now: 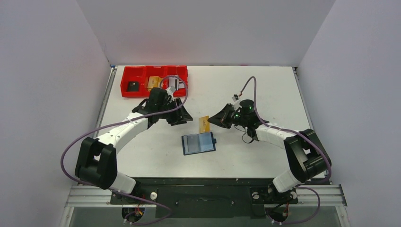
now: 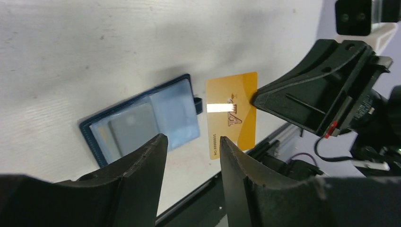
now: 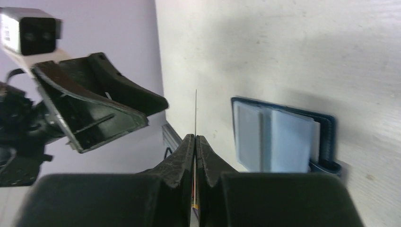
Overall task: Take the credit cards out of the card holder
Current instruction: Remove the credit card from the card holder.
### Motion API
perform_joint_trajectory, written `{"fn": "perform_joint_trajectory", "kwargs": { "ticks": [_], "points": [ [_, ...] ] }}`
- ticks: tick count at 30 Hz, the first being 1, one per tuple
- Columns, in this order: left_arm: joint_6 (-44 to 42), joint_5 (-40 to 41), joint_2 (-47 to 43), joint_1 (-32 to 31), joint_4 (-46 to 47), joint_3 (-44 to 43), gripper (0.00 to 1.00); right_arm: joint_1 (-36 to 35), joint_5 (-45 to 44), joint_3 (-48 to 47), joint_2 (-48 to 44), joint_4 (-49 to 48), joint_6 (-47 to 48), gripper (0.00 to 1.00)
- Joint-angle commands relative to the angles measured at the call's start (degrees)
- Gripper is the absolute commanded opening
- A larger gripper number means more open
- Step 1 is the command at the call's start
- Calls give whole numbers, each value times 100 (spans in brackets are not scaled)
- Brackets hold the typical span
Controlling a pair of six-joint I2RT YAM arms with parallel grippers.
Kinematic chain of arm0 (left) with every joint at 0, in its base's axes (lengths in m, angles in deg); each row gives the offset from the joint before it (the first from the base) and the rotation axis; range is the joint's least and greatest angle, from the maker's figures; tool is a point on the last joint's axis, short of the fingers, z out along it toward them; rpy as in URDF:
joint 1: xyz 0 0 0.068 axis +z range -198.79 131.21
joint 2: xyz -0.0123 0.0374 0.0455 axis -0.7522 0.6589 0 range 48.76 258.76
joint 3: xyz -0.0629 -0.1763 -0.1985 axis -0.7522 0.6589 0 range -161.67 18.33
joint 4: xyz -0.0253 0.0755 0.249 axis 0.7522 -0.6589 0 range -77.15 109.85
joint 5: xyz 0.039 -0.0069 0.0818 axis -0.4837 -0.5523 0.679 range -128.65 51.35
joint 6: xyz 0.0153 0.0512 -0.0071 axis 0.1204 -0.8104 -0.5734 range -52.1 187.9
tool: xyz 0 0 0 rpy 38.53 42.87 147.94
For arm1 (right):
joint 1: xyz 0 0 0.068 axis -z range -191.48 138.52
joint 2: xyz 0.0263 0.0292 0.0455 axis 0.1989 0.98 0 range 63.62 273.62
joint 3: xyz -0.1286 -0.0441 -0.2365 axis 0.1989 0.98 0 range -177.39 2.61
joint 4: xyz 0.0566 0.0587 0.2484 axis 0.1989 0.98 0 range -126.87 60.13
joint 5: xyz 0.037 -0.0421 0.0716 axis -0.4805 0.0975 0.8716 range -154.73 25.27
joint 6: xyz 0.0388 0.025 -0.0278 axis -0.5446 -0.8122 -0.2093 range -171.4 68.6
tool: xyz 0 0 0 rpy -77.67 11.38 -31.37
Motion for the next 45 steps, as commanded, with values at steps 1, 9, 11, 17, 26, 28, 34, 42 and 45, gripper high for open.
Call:
{"fn": "perform_joint_trajectory", "kwargs": {
  "ticks": [1,9,11,17,26,28,34,42,45],
  "points": [
    [475,-1392,-261,250,1315,323,43,43,317,-315,-196,-896,-658,0],
    [1025,-1953,-254,300,2269,738,43,33,520,-359,13,-1865,-1447,0],
    [1204,-2088,-243,300,2585,818,43,24,544,-369,49,-1955,-1520,0],
    [1582,-2309,-211,296,3177,980,43,-39,574,-433,125,-2013,-1568,0],
    [1932,-2453,-101,300,3613,1070,26,-119,532,-459,175,-1919,-1472,0],
    [1935,-2454,-93,300,3609,1073,19,-134,509,-493,162,-1769,-1357,0],
    [1727,-2225,-149,298,3300,1042,0,-186,114,-776,-160,-287,-388,39],
    [495,47,-430,300,1045,26,0,-178,-1630,-1232,-976,2474,1188,66],
    [-54,1164,-239,300,-97,-858,0,-175,-2016,-1240,-1193,2890,1397,67]
  ]
}}
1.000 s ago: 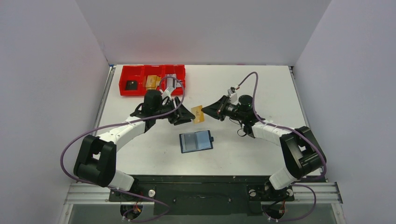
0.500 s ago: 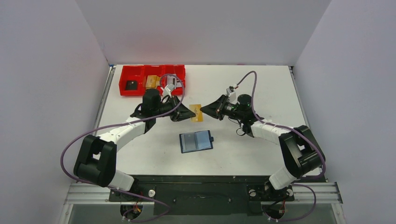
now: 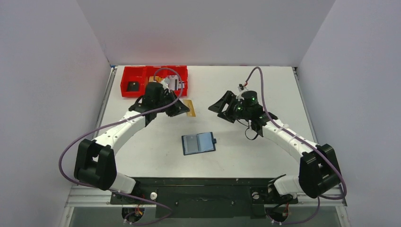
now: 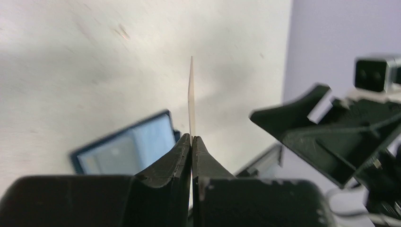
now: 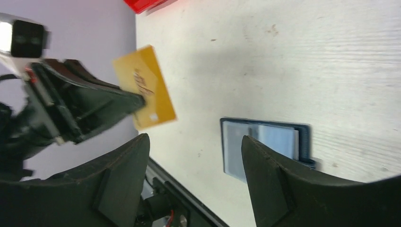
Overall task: Take the credit cards out of the card holder
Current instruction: Remove the credit card from the card holder, then place the credit card in the storage box.
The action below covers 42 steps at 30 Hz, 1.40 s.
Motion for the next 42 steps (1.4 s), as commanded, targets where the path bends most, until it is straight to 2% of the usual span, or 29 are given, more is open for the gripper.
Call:
{"fn": "perform_joint_trajectory", "kwargs": {
  "ticks": [1,5,8,14,24,26,30,38,39,42],
  "points": [
    [-1021,2275,-51,34,-1661,-1286,0,-10,-1075,-194,-399,1205,787,67],
    [-1668,3804,707,103,-2381,-2428,0,-23,-1367,-180,-625,1532,988,67],
    [-2210,4724,1243,202,-2592,-3289,0,-12,-1440,-179,-731,1693,1090,67],
    [-3150,5981,2387,298,-2664,-4551,0,-15,-1496,-96,-949,1959,1196,67],
    [-4484,6963,4755,567,-3073,-6749,0,-19,-1617,87,-1259,2202,1201,67],
    [-4674,7010,5200,594,-3202,-7416,0,-32,-1616,102,-1290,2237,1176,68],
    [-4843,6985,5926,683,-3440,-8219,0,-66,-1638,15,-1294,2417,1211,68],
    [-5052,6921,6534,882,-3317,-8556,0,-96,-1775,-98,-1296,2638,1258,68],
    [-5071,6913,6556,892,-3292,-8558,2,-106,-1776,-103,-1292,2639,1252,68],
    [-5104,6838,6526,951,-3251,-8499,21,-156,-1809,-133,-1259,2639,1251,68]
  ]
}}
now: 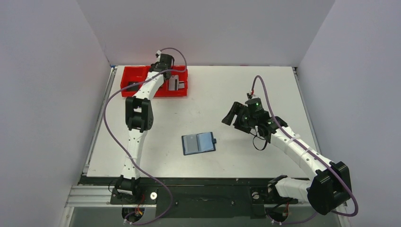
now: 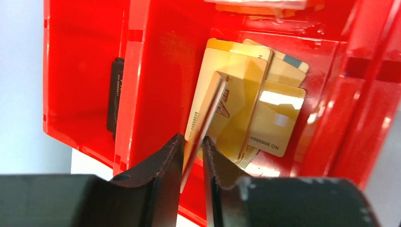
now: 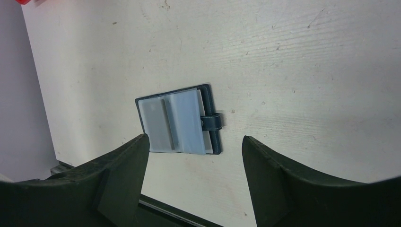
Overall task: Take the credit cards out of the card holder
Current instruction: Place the credit card in the storage box, then remove the credit card from the card holder.
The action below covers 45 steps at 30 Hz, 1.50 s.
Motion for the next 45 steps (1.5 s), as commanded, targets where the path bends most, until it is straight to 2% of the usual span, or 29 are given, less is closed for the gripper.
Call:
{"fn": "perform_joint_trajectory", "kwargs": {
  "ticks": [1,13,17,22,25,29,31,38,41,45],
  "points": [
    [-130,2,-119,133,130,-207,23,-103,-195,-197,-102,-1,55,68],
    [335,-925,-947,148,-157,-338,44,-439,-414,-399,196,50,150,68],
    [513,-1108,-1313,144,-298,-365,46,-538,-490,-445,296,58,216,68],
    [1072,-1761,-1872,136,-700,-176,46,-729,-721,-630,563,117,404,68],
    [1683,-2290,-2566,116,-719,619,46,-966,-942,-849,910,162,548,68],
    [2412,-3406,-3744,66,-249,2315,46,-1228,-995,-1001,1328,-21,637,68],
    [2730,-3687,-4338,11,50,3212,46,-1347,-989,-1119,1560,-54,654,67],
    [3186,-4039,-6420,-302,611,6150,46,-2022,-1214,-1441,2378,-243,667,65],
    [3231,-4069,-6980,-437,738,7196,46,-2253,-1456,-1558,2655,-287,653,64],
    [3348,-4425,-7538,-556,957,8090,46,-2514,-1560,-1789,3090,-290,611,60]
  ]
}}
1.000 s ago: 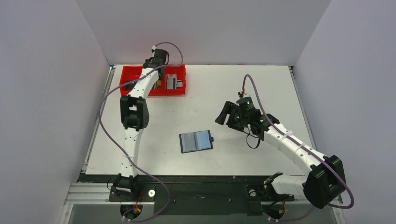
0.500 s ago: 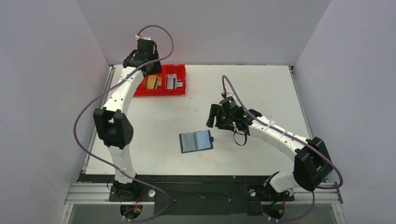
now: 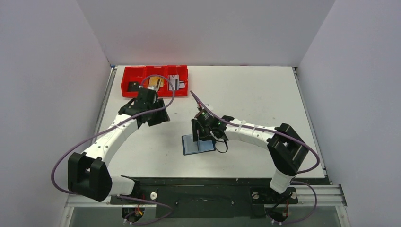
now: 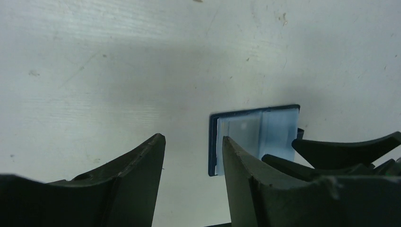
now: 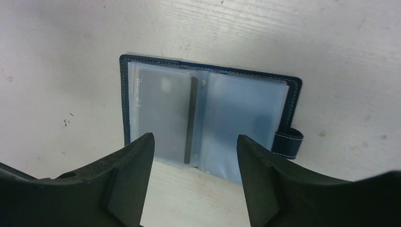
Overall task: Take the credit cards out of the card holder
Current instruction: Remove the credit card from the card holder.
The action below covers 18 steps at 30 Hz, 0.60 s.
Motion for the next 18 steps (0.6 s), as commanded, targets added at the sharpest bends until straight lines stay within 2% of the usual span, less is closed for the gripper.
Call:
{"fn": "perform_joint_trajectory", "kwargs": {
  "ticks": [1,10,18],
  "points": [
    [264,-451,-592,-109,596,667,46,-255,-372,-416,355,-190,-9,60],
    [643,-844,-886,-168,1260,1733,46,-490,-465,-785,926,-53,-115,56],
    [777,-988,-784,-169,1566,1977,46,-548,-392,-898,1269,33,-148,50]
  ]
}}
